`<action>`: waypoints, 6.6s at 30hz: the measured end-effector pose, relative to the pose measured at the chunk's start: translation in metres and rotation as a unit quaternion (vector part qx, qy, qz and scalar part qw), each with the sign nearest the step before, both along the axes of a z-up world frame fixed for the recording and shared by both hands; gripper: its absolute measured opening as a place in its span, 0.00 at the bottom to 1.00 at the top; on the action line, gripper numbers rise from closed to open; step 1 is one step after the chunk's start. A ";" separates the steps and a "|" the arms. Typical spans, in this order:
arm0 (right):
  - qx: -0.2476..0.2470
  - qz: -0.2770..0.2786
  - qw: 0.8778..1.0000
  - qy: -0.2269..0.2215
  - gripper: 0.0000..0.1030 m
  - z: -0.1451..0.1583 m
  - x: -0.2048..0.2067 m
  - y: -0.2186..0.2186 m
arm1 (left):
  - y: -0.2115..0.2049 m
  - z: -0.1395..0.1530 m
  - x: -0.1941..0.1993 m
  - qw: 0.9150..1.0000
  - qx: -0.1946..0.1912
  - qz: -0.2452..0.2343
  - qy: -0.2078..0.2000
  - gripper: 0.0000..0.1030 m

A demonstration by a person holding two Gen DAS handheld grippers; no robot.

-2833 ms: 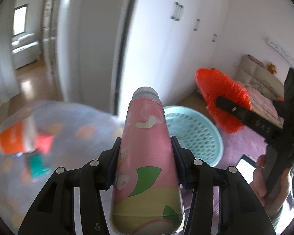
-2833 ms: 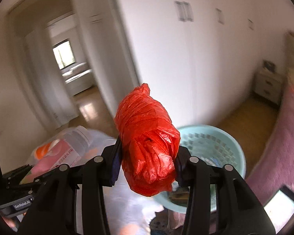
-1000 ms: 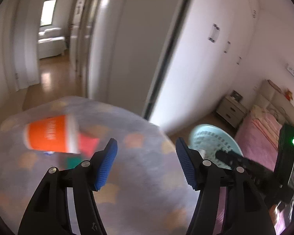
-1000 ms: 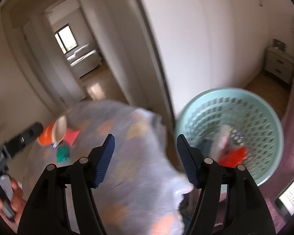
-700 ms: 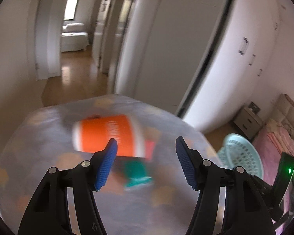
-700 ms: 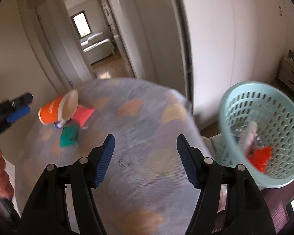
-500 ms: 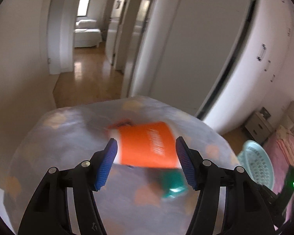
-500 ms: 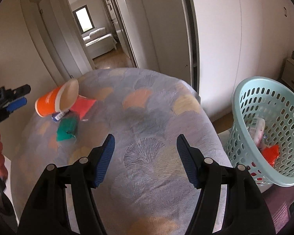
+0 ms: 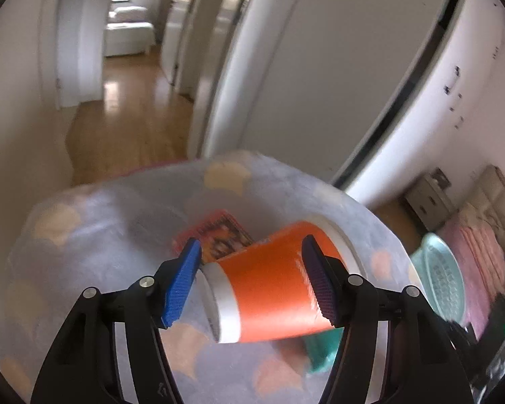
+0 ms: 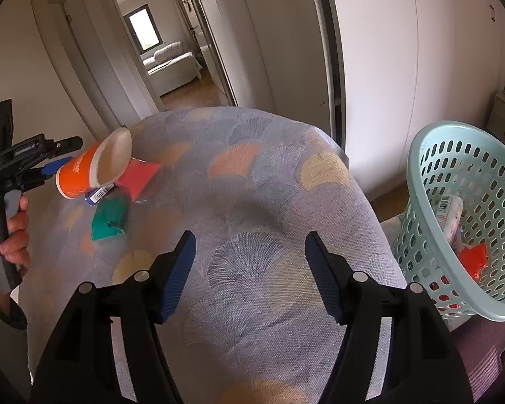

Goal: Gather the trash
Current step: 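Grasp the orange Joyoung soymilk cup with the left tool while the right tool grasps the green packet, then carry the orange cup and green packet over the basket with both tools, then open both tools to drop the cup and packet, then return to the table, then grasp the card box with the left tool while the right tool grasps the pink packet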

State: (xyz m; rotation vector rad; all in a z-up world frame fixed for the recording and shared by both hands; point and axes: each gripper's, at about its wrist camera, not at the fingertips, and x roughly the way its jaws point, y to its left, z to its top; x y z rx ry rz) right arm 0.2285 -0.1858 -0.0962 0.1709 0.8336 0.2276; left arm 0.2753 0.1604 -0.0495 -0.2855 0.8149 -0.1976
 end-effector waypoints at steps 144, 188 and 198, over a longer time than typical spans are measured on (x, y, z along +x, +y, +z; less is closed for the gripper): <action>0.015 -0.153 0.987 -0.042 0.58 0.069 -0.028 -0.153 | -0.199 0.031 -0.043 0.996 0.016 -0.078 -0.037 0.71; -0.131 0.199 0.971 0.020 0.79 -0.006 0.109 0.147 | 0.007 -0.032 0.021 0.995 0.023 0.092 0.034 0.63; -0.141 0.206 0.968 0.003 0.78 -0.007 0.130 0.168 | 0.004 -0.036 0.015 0.994 0.041 0.092 0.037 0.62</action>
